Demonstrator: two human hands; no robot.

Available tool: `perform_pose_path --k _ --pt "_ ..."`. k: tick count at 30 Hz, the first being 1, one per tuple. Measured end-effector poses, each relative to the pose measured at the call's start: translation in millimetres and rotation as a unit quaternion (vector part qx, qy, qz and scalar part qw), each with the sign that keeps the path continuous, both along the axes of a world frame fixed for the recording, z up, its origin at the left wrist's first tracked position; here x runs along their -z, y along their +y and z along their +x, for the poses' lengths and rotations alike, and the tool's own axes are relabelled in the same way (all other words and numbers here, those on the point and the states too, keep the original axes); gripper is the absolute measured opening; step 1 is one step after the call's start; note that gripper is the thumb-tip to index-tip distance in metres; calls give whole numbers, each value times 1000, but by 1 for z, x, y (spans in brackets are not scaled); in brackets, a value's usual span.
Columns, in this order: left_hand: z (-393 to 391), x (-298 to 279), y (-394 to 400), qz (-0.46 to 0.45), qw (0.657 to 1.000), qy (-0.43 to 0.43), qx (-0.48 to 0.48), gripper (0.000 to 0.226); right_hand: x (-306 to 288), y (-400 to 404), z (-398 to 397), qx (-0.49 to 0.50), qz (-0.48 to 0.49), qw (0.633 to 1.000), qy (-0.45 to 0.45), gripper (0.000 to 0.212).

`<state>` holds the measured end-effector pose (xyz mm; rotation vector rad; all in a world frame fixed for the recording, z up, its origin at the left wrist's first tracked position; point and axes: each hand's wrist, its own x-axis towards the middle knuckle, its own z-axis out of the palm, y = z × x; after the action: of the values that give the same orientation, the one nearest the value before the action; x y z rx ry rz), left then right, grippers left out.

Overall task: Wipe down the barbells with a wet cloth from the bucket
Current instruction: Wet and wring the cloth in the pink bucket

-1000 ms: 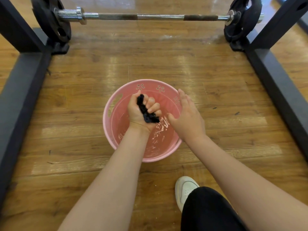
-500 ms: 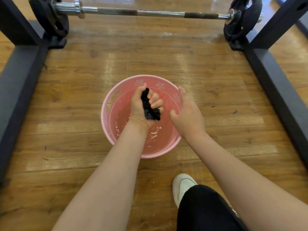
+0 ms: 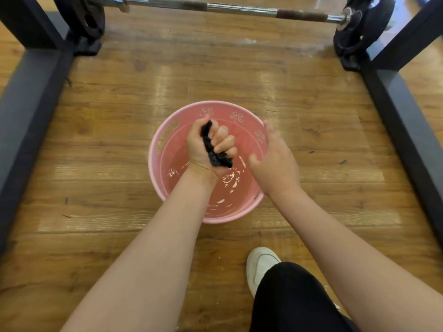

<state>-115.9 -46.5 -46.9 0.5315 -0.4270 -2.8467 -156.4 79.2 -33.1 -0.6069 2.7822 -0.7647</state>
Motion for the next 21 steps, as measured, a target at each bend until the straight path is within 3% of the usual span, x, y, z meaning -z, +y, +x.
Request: perform_pose_path --k 6,8,10,11,12,14,16,17,18,21 --pt "-5 -6 7 -38 996 -72 21 48 2 2 -2 3 -6 1000 -7 72" --pt "-5 -9 13 -111 987 -115 28 36 4 3 -3 4 -10 1000 -12 71" --pt "-2 -10 16 -260 951 -168 28 25 5 5 -3 2 -14 1000 -11 71" --pt "0 -11 17 -362 910 -202 24 20 5 5 -4 0 -14 1000 -11 71" --pt "3 -12 16 -473 847 -243 16 19 4 6 -4 -3 -10 1000 -13 71" --pt "16 -18 16 -680 671 -295 8 10 2 6 -2 -15 5 1000 -14 73" --pt "33 -18 20 -805 513 -299 20 25 -2 6 1 -28 28 999 -3 75" --pt "42 -18 21 -836 466 -290 28 37 -3 5 4 -38 48 998 9 77" --pt "49 -22 22 -851 440 -285 37 46 -6 4 8 -51 73 996 26 78" --pt "65 -39 26 -859 393 -306 114 56 -17 2 28 -102 131 983 76 78"
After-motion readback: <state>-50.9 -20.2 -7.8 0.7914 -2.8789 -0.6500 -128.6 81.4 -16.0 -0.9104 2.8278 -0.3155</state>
